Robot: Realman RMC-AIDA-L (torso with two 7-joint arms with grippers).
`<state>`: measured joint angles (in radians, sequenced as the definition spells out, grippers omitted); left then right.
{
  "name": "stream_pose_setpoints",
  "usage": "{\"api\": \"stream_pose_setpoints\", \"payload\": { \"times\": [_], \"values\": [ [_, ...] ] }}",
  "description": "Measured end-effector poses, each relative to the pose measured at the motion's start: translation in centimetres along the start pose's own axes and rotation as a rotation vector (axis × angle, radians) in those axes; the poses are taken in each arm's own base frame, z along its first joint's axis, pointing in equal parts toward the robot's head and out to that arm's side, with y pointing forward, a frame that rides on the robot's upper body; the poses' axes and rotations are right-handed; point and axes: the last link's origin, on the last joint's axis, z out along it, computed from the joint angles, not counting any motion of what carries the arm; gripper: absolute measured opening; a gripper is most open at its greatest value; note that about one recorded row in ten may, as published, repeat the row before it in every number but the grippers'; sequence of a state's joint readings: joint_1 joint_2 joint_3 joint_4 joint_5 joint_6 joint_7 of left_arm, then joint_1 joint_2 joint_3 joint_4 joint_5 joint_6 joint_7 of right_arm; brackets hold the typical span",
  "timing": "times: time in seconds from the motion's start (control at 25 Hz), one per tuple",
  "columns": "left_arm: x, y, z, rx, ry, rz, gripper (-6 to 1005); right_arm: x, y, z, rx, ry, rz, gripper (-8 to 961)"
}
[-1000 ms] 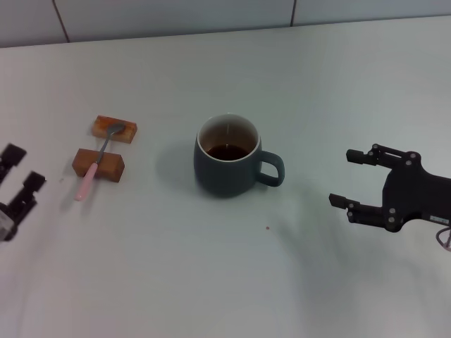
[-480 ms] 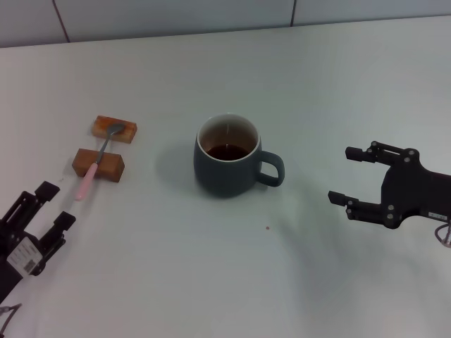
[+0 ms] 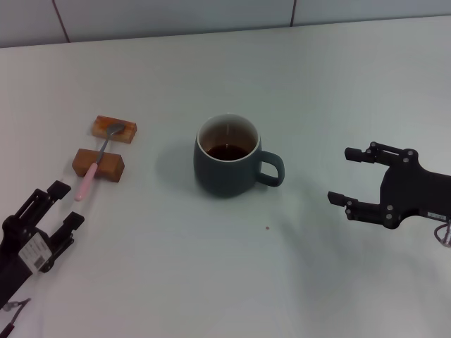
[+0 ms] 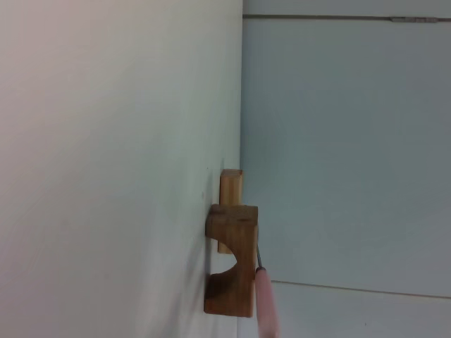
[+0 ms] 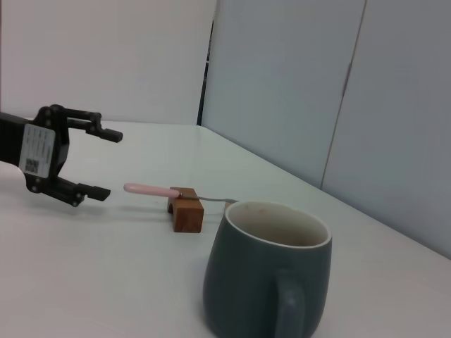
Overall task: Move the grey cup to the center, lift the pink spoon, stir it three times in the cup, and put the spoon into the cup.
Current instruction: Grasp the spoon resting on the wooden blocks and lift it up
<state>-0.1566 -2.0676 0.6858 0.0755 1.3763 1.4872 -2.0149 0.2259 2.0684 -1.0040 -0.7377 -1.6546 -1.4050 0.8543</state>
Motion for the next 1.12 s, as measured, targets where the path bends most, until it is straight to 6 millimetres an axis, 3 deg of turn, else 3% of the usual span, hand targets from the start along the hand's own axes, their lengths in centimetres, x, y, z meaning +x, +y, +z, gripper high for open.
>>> {"api": "stream_pose_setpoints", "payload": {
  "times": [1.12],
  "values": [
    [0.6,0.2,3.1,0.022,0.012,-0.004,796,0.3,0.2,0.0,0.011,0.006,0.011,757]
  ]
}}
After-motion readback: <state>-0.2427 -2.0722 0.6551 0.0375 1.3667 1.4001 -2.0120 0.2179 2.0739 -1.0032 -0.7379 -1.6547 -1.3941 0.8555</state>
